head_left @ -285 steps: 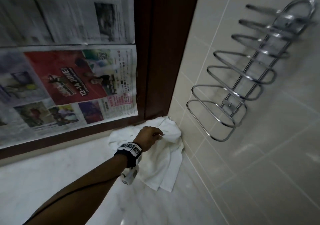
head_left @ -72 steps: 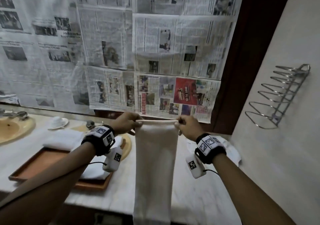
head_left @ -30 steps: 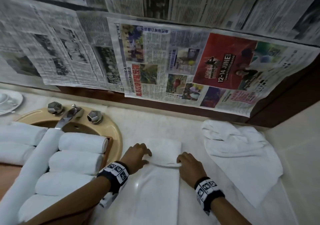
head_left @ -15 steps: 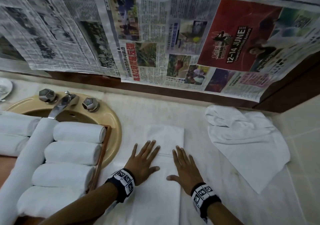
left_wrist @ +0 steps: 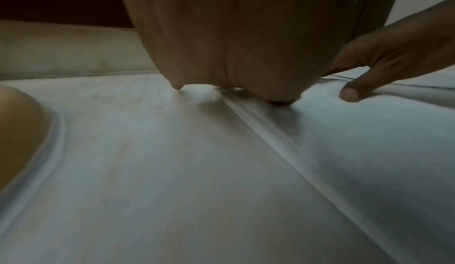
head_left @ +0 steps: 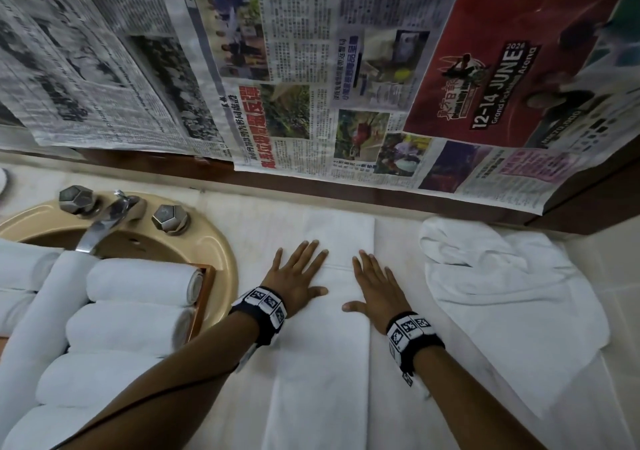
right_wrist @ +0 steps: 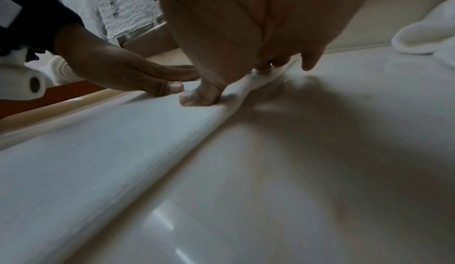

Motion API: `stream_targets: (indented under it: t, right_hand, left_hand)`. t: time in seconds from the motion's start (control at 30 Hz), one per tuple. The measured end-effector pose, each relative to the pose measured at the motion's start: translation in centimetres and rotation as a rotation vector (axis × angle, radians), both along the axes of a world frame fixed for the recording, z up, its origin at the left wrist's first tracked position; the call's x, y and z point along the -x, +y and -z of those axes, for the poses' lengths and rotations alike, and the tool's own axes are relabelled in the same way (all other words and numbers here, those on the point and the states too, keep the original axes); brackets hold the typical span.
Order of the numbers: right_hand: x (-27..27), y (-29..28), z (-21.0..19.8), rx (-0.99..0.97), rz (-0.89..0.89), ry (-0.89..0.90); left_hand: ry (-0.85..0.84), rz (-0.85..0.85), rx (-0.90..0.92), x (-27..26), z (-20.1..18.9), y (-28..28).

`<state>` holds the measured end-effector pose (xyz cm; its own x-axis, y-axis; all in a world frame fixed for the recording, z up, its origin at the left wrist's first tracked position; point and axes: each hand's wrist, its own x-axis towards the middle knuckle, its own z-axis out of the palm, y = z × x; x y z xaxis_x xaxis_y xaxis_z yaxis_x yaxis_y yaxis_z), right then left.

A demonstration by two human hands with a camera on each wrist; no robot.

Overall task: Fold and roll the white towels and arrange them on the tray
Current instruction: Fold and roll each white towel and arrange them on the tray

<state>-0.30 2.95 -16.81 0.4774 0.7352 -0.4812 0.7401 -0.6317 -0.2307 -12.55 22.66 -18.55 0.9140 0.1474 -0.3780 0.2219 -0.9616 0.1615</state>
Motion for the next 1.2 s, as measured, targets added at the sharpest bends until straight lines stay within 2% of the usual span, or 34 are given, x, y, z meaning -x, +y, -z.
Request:
stream_targets:
  t: [0.27, 0.4, 0.5, 0.67, 0.8, 0.9, 1.03, 1.2]
  right_hand:
    - [-3.0, 2.5, -0.7, 0.01, 0.012, -0.007]
    - [0.4, 1.3, -0.3, -0.213, 0.048, -0.136]
    - [2.9, 0.4, 1.4, -0.292, 0.03, -0.173]
    - [3.0, -0.7, 2.4, -0.183, -0.009, -0.161]
    - [2.6, -1.9, 1.9, -0.095, 0.04, -0.172]
    - [3.7, -1.7, 1.2, -0.151, 0.037, -0.169]
    - [6.4, -2.6, 1.4, -0.157, -0.059, -0.164]
    - [7.3, -4.9, 2.0, -0.104, 0.027, -0.143]
  left_hand:
    - [0.005, -0.044, 0.003, -3.7, -0.7, 0.9]
    - [-0.221, -0.145, 0.095, -1.2, -0.8, -1.7]
    - [-0.237, -0.099, 0.126, 0.9, 0.4, -3.5]
    - [-0.164, -0.038, 0.055, 1.9, 1.7, -2.5]
    - [-0.124, -0.12, 0.031, 3.0, 1.0, -2.2]
    - [-0.138, -0.161, 0.045, 3.8, 0.6, -3.8]
    - [-0.162, -0.087, 0.073, 5.7, 0.9, -5.6]
    - [-0.141, -0.218, 0.067, 7.1, 0.6, -5.6]
